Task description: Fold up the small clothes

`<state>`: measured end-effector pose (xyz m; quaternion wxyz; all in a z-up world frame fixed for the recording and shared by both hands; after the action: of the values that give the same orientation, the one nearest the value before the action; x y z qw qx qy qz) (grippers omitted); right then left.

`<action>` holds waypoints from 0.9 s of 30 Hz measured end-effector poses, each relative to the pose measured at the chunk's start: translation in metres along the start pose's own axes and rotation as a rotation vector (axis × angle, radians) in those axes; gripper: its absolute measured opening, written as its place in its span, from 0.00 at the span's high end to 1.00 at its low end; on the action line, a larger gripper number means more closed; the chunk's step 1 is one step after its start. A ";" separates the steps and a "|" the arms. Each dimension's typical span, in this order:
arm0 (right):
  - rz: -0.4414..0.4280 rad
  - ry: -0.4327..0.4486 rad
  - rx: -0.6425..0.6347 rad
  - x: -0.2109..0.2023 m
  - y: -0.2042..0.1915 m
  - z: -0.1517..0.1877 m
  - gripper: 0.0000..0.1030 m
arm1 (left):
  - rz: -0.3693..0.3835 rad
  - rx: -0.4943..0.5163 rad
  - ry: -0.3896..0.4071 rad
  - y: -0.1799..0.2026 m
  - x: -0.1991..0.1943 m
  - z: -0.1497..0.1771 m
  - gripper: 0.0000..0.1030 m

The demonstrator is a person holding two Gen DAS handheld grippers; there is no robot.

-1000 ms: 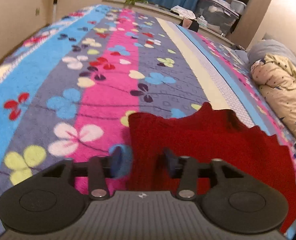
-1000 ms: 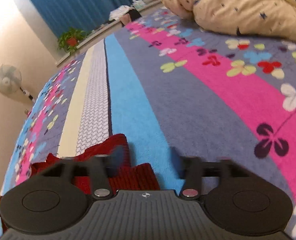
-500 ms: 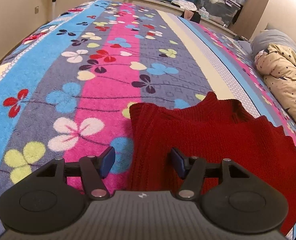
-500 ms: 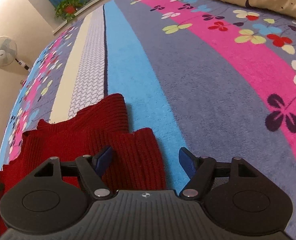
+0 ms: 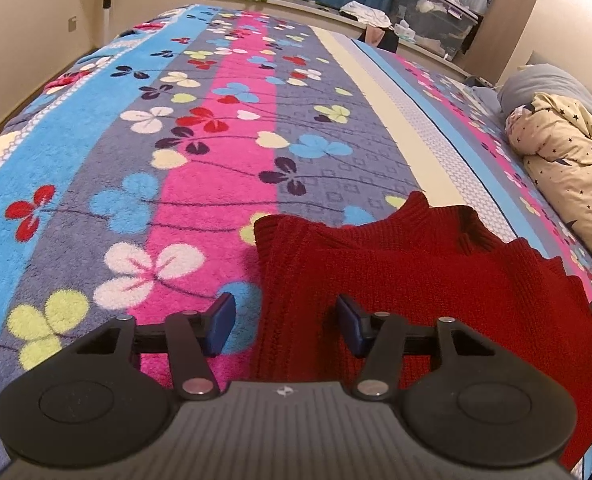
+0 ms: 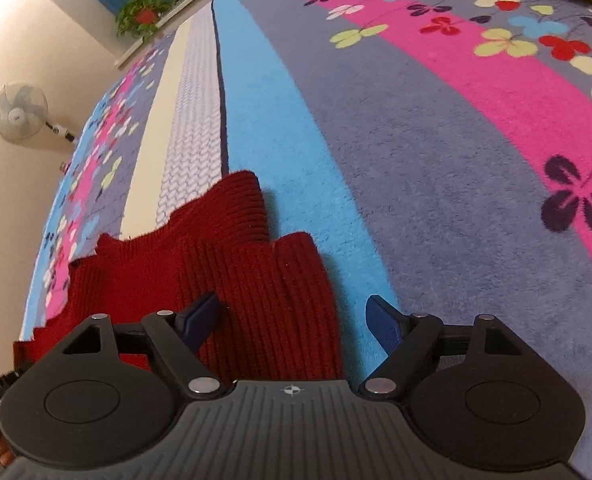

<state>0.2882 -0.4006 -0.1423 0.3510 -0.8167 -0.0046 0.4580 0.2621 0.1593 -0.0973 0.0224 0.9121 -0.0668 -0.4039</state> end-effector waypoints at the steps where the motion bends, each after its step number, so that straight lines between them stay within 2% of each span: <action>1: -0.008 0.005 0.003 -0.002 0.000 0.000 0.21 | -0.001 -0.001 -0.001 0.000 0.000 0.000 0.43; 5: -0.062 -0.010 0.026 -0.010 0.001 0.000 0.21 | -0.002 -0.007 -0.002 -0.002 0.000 0.000 0.44; 8: -0.079 -0.091 0.000 -0.005 -0.001 0.007 0.20 | -0.004 0.007 -0.006 0.001 0.000 0.000 0.44; 10: -0.052 -0.144 -0.040 0.003 -0.002 0.015 0.14 | -0.003 0.017 -0.009 0.002 0.002 0.000 0.44; 14: -0.047 -0.140 -0.056 0.002 -0.003 0.016 0.14 | -0.005 0.032 -0.004 0.005 0.002 0.000 0.44; 15: -0.048 -0.141 -0.054 0.001 -0.003 0.017 0.16 | -0.009 0.038 -0.001 0.005 0.001 0.000 0.47; 17: -0.070 -0.133 -0.085 -0.002 -0.008 0.018 0.31 | -0.012 0.055 0.009 0.006 0.000 -0.001 0.67; 19: -0.101 -0.103 -0.131 -0.007 -0.016 0.018 0.58 | -0.003 0.075 0.024 0.010 -0.002 -0.001 0.81; 20: -0.104 -0.080 -0.154 -0.011 -0.020 0.017 0.64 | -0.011 0.095 0.037 0.012 -0.004 -0.002 0.85; 21: -0.103 -0.053 -0.174 -0.016 -0.023 0.016 0.77 | -0.020 0.113 0.048 0.014 -0.006 -0.002 0.85; 24: -0.141 0.014 -0.182 -0.030 -0.028 0.010 0.82 | -0.041 0.140 0.096 0.016 -0.013 -0.006 0.87; 27: -0.194 0.106 -0.245 -0.047 -0.041 0.007 0.84 | -0.041 0.122 0.197 0.013 -0.029 -0.017 0.87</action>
<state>0.2682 -0.3813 -0.0859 0.2913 -0.8722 -0.1207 0.3740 0.2537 0.1500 -0.0636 -0.0349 0.9483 -0.0699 -0.3077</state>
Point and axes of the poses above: each gripper's, at about its wrist camera, not at the fingertips, and x roughly the way its jaws point, y to its right, z to its underside, the point moved 4 cm from there along x, roughly the way its jaws point, and after that the axes turned 9 degrees about x, right-handed, at the moved point
